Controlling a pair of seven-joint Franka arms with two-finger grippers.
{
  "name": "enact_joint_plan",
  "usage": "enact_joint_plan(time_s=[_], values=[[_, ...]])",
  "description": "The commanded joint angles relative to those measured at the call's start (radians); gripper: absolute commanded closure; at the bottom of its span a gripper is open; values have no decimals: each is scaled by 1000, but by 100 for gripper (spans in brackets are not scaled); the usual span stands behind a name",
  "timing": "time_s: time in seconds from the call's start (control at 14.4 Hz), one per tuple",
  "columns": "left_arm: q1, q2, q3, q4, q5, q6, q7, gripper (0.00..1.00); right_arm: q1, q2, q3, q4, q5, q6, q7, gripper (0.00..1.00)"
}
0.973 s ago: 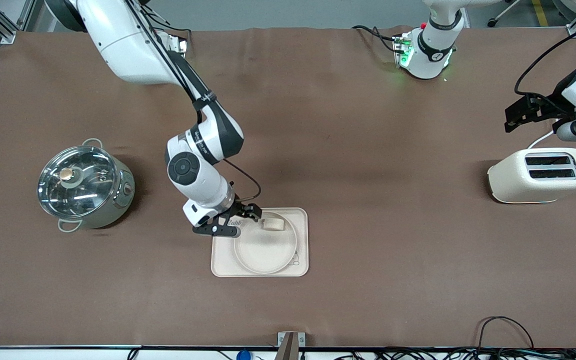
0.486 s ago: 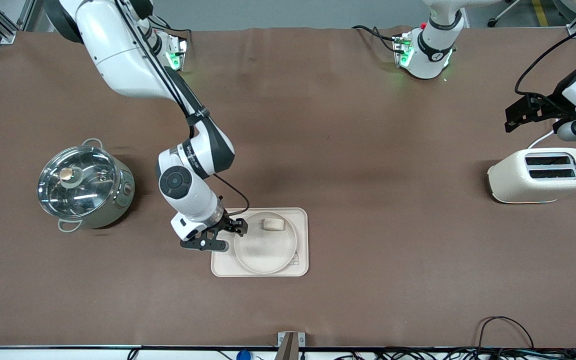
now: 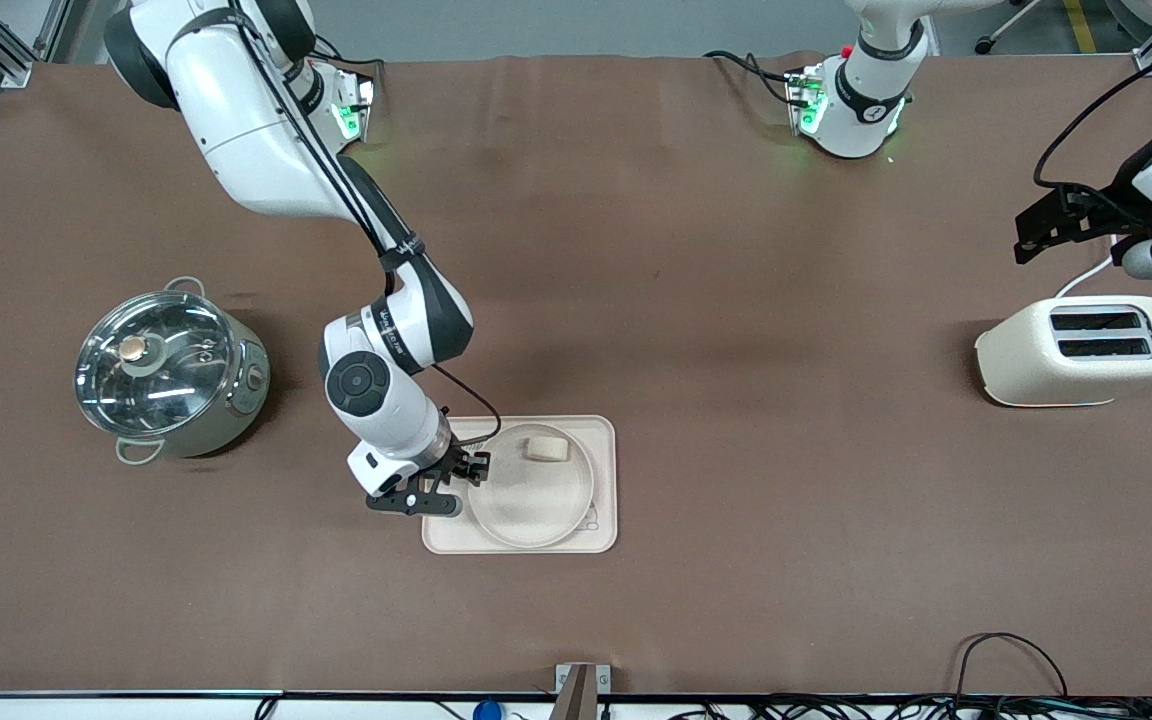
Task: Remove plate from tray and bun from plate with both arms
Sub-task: 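Lower the right gripper to the rim of the white plate, then close the right gripper on the plate rim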
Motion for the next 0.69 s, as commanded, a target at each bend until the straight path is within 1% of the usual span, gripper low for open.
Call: enact_joint_plan(time_s=[0.0, 0.63], values=[[3, -8, -1, 6, 16, -5, -10, 0, -2, 22, 9, 24, -14, -7, -2, 60], [16, -2, -2, 6, 7, 6, -10, 0, 6, 35, 10, 17, -19, 28, 3, 59]])
